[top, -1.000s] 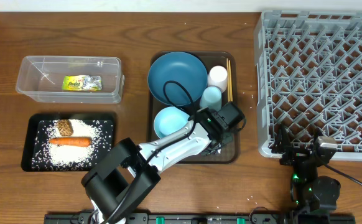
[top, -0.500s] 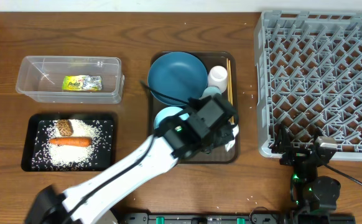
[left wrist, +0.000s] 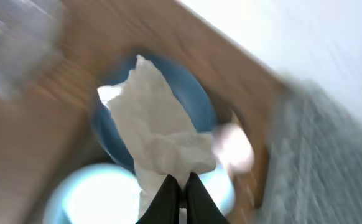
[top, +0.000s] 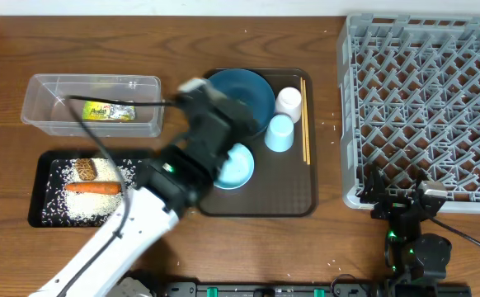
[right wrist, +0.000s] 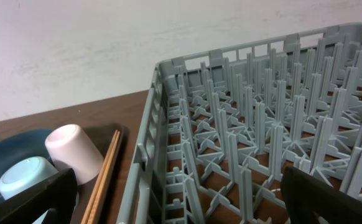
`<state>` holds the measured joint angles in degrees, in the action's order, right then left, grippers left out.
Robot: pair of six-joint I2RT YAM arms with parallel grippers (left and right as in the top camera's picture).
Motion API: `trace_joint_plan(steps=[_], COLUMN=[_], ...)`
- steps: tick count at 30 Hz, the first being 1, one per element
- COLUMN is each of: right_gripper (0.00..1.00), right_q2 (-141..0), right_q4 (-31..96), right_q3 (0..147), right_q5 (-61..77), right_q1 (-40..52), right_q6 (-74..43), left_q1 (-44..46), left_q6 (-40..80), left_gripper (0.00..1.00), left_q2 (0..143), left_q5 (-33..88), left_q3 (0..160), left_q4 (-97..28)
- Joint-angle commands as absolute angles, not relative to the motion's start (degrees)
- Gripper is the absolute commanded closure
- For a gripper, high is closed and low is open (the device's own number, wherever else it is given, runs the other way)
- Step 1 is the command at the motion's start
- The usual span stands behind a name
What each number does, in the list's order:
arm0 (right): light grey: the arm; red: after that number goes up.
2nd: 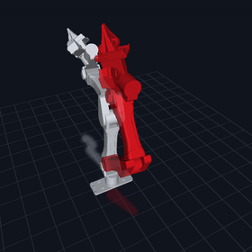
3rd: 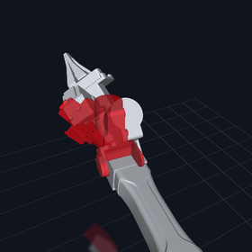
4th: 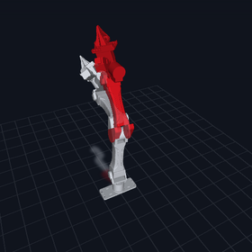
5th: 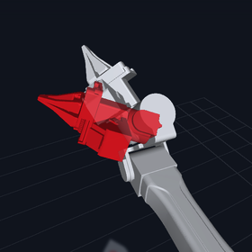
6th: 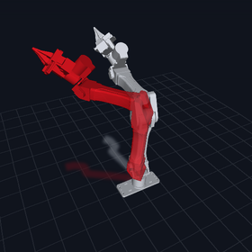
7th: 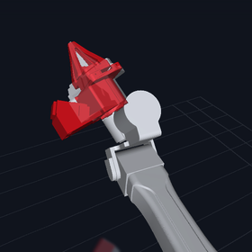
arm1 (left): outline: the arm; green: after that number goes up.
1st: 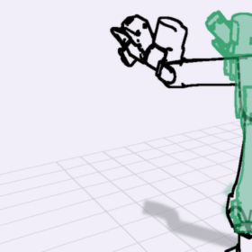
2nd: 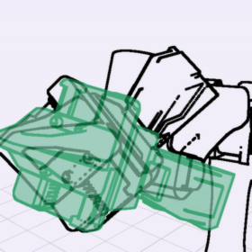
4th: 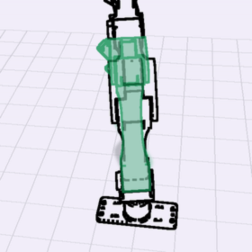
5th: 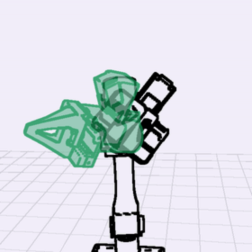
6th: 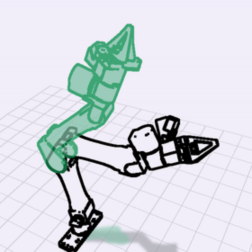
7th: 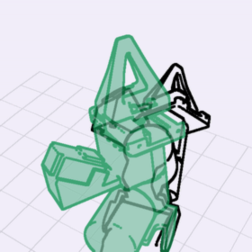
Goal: Sort waste into correct bins and load items into the dishwasher rack
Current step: 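Lift the tissue and carry it over the clear plastic bin, then release the tissue into the bin and park the left gripper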
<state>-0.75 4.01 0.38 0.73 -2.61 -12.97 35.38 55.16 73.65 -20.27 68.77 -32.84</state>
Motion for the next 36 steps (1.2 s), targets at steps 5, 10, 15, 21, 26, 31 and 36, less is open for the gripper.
trace_joint_plan(steps=[5, 10, 15, 21, 26, 31, 36], right_gripper=[0.01, 0.01, 0.01, 0.01, 0.01, 0.01, 0.01], right_q2=[-0.73, -0.73, -0.73, -0.73, -0.71, -0.71, -0.71], right_q4=[4.14, 4.14, 4.14, 4.14, 4.14, 4.14, 4.14], right_q3=[0.32, 0.32, 0.32, 0.32, 0.32, 0.32, 0.32], right_q5=[1.34, 1.34, 1.34, 1.34, 1.34, 1.34, 1.34], right_q1=[-3.46, -3.46, -3.46, -3.46, -3.46, -3.46, -3.46], right_q6=[-12.8, -12.8, -12.78, -12.78, -12.78, -12.8, -12.78], left_q1=[13.54, 2.63, -3.18, -5.23, -5.45, -5.45, -5.45], left_q6=[48.62, 41.25, 40.75, 40.75, 41.01, 41.25, 43.75], left_gripper=[0.94, 0.94, 0.94, 0.94, 0.94, 0.94, 0.94], left_q2=[78.02, 83.18, 89.65, 93.58, 93.54, 93.54, 93.54], left_q5=[-25.98, -18.9, -12.36, -12.45, -12.45, -12.45, -15.55], left_q3=[68.49, 68.49, 68.49, 68.49, 68.49, 68.49, 68.49], left_q4=[-23.07, -12.67, -10.17, -10.57, -10.61, -14.48, -19.11])
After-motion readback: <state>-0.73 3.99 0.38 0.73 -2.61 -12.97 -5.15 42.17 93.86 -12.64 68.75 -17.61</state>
